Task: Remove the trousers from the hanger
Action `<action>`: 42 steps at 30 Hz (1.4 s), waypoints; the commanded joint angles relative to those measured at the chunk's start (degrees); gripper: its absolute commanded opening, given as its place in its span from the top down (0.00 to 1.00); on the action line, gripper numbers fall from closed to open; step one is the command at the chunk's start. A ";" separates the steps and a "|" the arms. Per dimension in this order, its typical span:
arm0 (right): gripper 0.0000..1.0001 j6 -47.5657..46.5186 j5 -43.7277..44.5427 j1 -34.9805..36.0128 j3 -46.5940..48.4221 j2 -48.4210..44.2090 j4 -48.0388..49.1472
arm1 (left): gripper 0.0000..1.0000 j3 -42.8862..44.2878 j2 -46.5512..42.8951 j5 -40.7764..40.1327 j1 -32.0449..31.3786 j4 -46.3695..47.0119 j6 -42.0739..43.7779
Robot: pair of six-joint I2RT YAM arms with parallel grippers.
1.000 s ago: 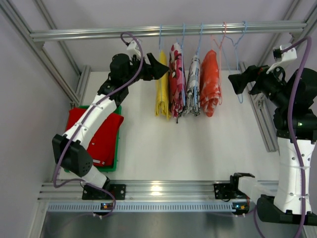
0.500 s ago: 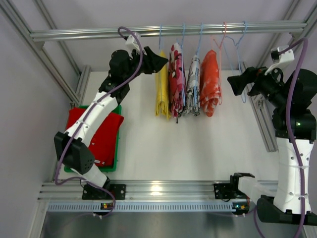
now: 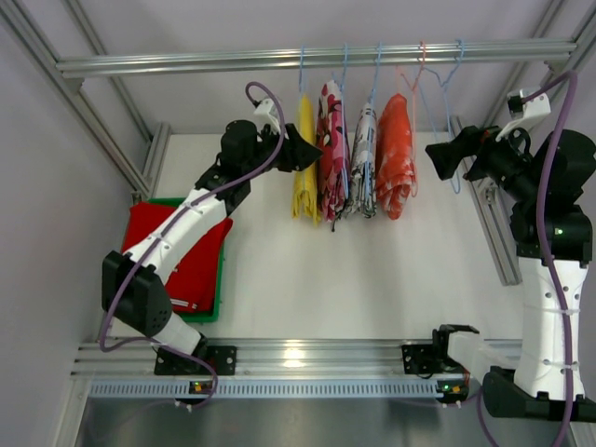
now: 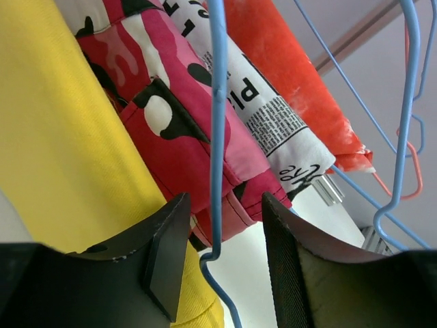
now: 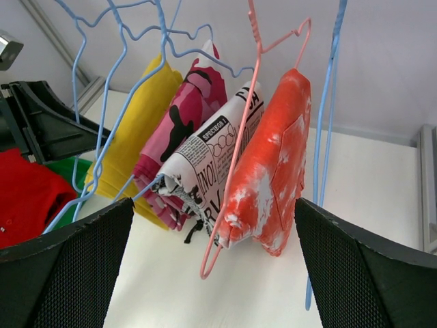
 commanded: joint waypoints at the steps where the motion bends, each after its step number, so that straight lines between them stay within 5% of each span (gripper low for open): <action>1: 0.01 0.29 -0.71 -0.07 -0.01 -0.14 4.09 | 0.50 -0.09 -2.11 1.35 -0.16 3.20 0.75; 12: 0.01 0.29 -0.88 -0.07 -0.10 -0.23 4.26 | 0.99 4.91 -2.02 -1.98 -0.25 1.46 0.14; 30: 0.01 2.49 -3.43 0.10 -0.71 0.12 6.98 | 1.00 11.51 -12.92 -18.76 -0.33 -4.35 9.89; 42: 0.00 4.68 -4.05 0.98 -1.06 2.05 9.62 | 1.00 10.80 -15.21 -22.20 -0.33 1.97 15.08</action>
